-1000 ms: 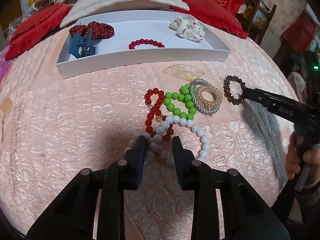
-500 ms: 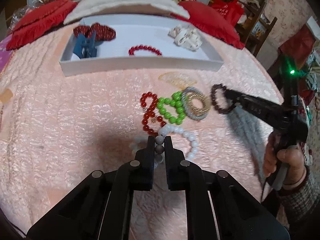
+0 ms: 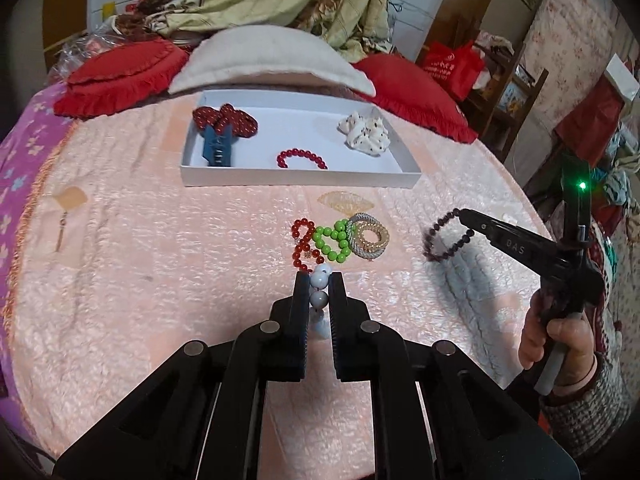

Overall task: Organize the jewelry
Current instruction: 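Grasp the white bead bracelet with the left tool while the right tool grasps the brown bracelet, then carry both bracelets into the white tray and open both tools to release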

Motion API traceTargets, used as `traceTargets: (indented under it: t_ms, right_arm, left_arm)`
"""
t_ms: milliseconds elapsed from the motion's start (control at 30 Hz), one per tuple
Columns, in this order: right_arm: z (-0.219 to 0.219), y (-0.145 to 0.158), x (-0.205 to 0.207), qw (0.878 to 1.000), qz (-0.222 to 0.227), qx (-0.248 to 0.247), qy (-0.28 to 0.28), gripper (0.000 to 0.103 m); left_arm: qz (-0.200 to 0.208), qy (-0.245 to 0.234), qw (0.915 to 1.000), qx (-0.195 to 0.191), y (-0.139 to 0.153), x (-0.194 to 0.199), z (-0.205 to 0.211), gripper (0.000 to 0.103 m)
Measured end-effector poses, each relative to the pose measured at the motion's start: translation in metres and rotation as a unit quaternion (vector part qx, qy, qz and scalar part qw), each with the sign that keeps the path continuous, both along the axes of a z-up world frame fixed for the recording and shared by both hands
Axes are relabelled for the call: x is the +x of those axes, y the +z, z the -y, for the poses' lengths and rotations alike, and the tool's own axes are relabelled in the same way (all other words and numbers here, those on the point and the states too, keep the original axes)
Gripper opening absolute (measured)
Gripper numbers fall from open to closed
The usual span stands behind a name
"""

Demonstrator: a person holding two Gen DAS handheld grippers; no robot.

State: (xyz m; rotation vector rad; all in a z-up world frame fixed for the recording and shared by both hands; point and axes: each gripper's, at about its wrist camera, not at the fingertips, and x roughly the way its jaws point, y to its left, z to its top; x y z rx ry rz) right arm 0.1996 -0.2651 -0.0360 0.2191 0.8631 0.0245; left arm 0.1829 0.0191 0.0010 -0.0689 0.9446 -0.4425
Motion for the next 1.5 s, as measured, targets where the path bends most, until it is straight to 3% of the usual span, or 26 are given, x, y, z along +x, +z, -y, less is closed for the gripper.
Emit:
traceTargets:
  t_ms: [367, 767, 1167, 1267, 1500]
  right_arm:
    - [0.001, 0.031, -0.021, 1.000, 0.028, -0.011, 0.008, 0.008]
    - [-0.009, 0.050, -0.001, 0.998, 0.035, -0.026, 0.037, 0.008]
    - [-0.027, 0.059, 0.067, 0.997, 0.033, -0.042, 0.059, 0.008]
    - [-0.035, 0.056, 0.086, 0.996, 0.028, -0.048, 0.069, 0.008]
    - [-0.044, 0.047, 0.145, 0.996, 0.010, -0.010, 0.091, 0.008]
  left_arm:
    - [0.030, 0.013, 0.9994, -0.009, 0.031, -0.015, -0.013, 0.008]
    - [0.049, 0.000, 0.9987, 0.013, 0.058, 0.018, -0.010, 0.008]
    - [0.059, -0.011, 0.9975, 0.037, 0.074, 0.112, 0.026, 0.008]
    - [0.058, -0.013, 0.9964, 0.060, 0.070, 0.140, 0.041, 0.008]
    - [0.034, -0.002, 0.9969, 0.071, 0.056, 0.212, 0.059, 0.008]
